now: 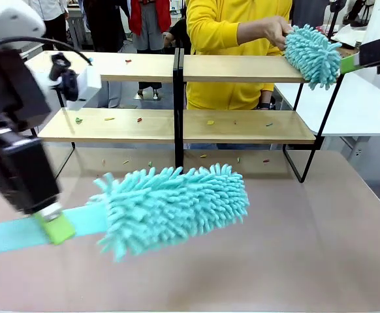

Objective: Clean the shelves.
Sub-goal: Clean a randomly selected level of the Shelf with the Duster.

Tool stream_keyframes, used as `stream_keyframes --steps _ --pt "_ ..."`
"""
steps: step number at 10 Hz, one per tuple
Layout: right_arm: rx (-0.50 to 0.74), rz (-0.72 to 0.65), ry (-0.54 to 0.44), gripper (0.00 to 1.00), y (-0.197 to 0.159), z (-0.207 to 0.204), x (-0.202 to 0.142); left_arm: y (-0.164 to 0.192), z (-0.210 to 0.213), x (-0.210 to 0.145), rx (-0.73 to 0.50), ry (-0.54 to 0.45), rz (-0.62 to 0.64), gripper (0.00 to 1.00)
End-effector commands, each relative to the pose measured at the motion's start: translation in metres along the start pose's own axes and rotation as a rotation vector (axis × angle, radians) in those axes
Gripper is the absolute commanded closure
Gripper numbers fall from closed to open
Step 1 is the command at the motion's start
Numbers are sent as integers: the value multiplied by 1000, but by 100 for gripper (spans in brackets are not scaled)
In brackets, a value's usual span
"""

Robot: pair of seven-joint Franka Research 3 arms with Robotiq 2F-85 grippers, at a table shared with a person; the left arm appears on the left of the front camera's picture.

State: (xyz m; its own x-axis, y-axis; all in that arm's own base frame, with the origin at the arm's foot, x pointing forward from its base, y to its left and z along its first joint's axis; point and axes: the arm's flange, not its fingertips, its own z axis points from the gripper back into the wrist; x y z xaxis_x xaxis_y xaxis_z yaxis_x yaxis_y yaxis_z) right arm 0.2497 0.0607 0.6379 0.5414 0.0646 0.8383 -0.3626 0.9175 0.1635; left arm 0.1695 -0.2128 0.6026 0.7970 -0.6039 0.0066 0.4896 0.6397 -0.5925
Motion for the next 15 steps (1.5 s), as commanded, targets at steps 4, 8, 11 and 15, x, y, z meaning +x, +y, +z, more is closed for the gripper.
stream_keyframes --steps 4,8,11,15 --pt "0 -3 -2 0 -1 0 1 -43 -41 84 59 -357 321 87" --pt "0 -3 -2 0 -1 0 1 -65 -69 138 224 -540 356 87" --pt "0 -3 -2 0 -1 0 1 -63 -76 136 233 -563 325 87" --pt "0 -3 -2 0 -1 0 1 -52 -92 166 343 -606 318 87"
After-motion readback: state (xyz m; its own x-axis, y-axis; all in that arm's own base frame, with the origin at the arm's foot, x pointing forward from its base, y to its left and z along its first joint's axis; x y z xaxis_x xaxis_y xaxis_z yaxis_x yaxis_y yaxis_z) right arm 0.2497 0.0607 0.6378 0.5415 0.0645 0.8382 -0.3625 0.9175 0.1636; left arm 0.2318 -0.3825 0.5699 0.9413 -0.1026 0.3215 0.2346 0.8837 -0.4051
